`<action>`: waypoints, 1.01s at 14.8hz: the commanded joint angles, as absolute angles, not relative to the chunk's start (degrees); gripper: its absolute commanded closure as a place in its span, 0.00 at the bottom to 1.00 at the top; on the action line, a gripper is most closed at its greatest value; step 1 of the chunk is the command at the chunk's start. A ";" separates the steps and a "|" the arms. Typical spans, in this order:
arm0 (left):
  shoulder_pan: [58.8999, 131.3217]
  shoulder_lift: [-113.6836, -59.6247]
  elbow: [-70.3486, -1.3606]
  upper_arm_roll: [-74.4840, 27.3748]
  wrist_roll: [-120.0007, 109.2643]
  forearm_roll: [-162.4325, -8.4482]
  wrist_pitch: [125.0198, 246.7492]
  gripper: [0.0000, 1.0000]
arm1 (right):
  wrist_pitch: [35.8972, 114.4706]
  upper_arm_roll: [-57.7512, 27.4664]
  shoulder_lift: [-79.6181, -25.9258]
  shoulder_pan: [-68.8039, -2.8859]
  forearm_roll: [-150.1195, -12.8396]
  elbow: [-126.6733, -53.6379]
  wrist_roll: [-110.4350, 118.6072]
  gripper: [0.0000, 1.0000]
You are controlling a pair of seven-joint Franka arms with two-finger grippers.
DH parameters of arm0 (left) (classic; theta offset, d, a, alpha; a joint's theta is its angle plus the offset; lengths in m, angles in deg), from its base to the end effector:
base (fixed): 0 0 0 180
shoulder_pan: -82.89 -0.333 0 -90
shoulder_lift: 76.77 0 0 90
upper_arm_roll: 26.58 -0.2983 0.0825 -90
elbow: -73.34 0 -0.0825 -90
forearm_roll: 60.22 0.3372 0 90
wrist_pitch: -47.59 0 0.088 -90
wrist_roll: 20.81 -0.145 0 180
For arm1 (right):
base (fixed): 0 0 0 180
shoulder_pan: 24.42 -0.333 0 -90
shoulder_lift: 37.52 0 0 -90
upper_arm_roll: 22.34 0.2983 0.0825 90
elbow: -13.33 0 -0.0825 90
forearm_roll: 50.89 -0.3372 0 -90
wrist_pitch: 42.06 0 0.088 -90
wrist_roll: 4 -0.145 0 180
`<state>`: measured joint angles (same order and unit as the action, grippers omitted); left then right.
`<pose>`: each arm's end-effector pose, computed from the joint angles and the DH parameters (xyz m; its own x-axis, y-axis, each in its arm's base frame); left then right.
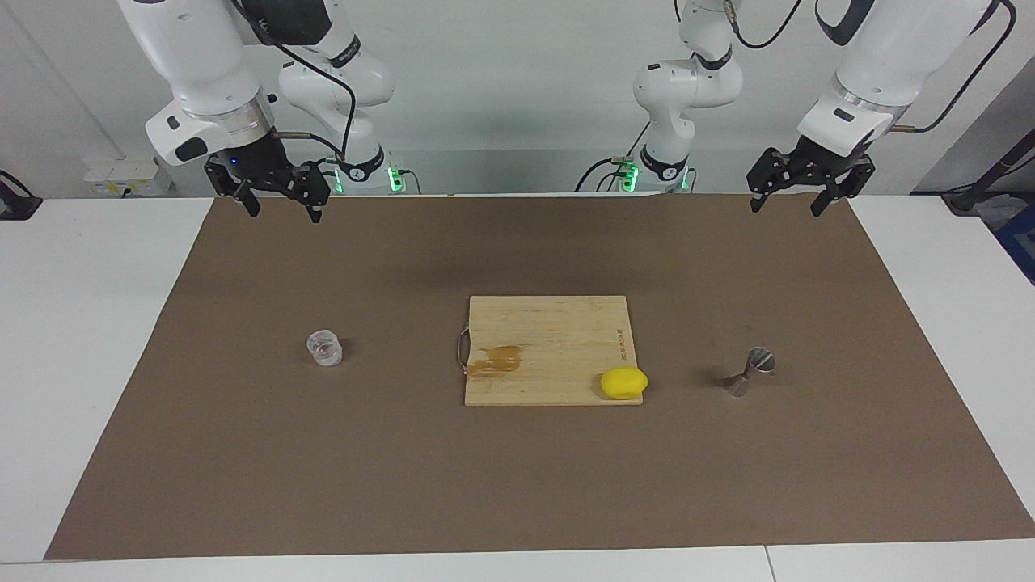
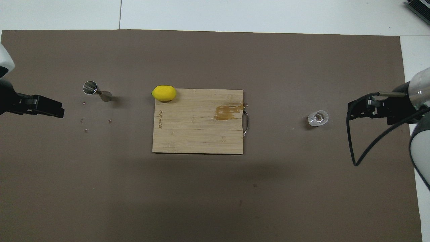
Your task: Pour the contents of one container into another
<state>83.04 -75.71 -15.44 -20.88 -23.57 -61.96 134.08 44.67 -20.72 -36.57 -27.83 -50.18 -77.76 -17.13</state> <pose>0.4924 -0.0555 0.5818 0.9883 -0.1514 -0.0201 -0.1508 -0.9881 0.0295 0.4924 0.0416 0.5643 0.9884 -0.1417 -0.0550 -0.1405 -0.9897 0.0260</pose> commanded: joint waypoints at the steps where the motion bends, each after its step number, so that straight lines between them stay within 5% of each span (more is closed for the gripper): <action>1: 83.42 -74.31 -17.18 -21.13 -23.36 -60.92 134.95 0.00 | 43.89 -20.94 -36.55 -27.67 -51.42 -77.46 -16.13 0.00; 15: 83.68 -74.57 -17.10 -21.22 -23.01 -61.36 137.68 0.00 | 43.89 -20.94 -36.55 -27.67 -51.42 -77.55 -16.13 0.00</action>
